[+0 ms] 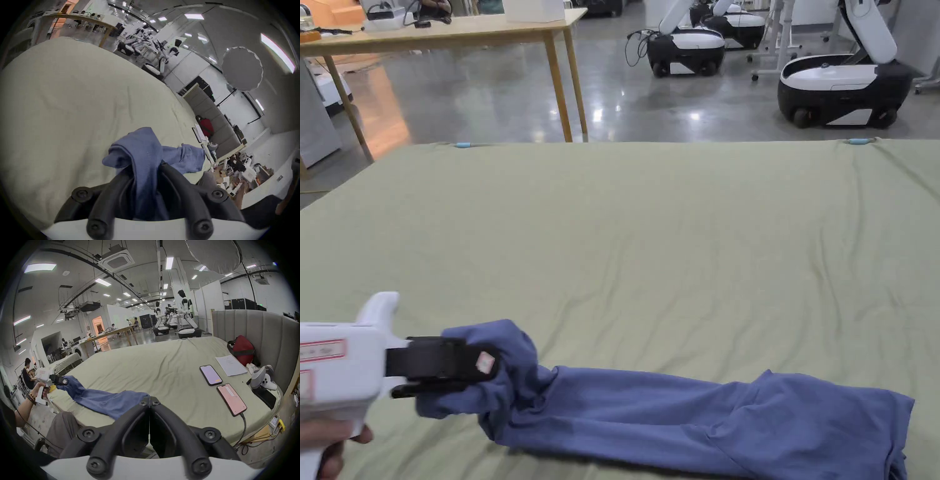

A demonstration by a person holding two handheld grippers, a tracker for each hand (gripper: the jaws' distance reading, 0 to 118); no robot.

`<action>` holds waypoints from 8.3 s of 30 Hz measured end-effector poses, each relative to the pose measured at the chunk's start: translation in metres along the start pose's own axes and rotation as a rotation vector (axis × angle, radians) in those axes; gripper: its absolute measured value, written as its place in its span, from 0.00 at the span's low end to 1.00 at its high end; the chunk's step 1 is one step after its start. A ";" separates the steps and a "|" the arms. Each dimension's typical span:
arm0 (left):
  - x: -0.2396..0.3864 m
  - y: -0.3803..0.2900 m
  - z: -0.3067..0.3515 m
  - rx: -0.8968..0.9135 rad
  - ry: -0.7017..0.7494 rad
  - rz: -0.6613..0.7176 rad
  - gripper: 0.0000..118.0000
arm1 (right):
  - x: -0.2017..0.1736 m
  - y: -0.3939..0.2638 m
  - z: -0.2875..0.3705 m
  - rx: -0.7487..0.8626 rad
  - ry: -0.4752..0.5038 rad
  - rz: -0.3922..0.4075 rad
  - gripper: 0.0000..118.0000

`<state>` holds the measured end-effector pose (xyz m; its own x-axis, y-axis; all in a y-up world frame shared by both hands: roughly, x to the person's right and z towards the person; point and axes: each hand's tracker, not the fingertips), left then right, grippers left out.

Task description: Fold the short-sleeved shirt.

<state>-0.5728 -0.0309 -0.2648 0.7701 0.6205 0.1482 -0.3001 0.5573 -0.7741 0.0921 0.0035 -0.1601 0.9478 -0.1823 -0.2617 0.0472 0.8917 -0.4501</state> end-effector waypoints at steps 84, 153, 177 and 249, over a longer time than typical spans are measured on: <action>-0.033 -0.034 -0.078 -0.132 -0.091 0.162 1.00 | -0.046 0.012 0.014 0.120 0.142 0.088 0.01; 0.125 -0.044 -0.207 -0.261 -0.257 0.060 1.00 | 0.000 -0.004 0.033 0.017 0.012 0.005 0.01; 0.106 -0.050 -0.228 -0.161 -0.327 -0.136 0.00 | -0.016 0.001 0.019 0.008 0.079 0.041 0.01; -0.070 -0.006 -0.118 -0.111 -0.276 0.163 0.25 | -0.100 -0.031 -0.225 -0.368 0.426 -0.147 0.01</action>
<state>-0.5587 -0.1431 -0.3429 0.5306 0.8312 0.1662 -0.3322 0.3844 -0.8613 -0.0751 -0.0992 -0.3114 0.7253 -0.5121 -0.4601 -0.0158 0.6557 -0.7548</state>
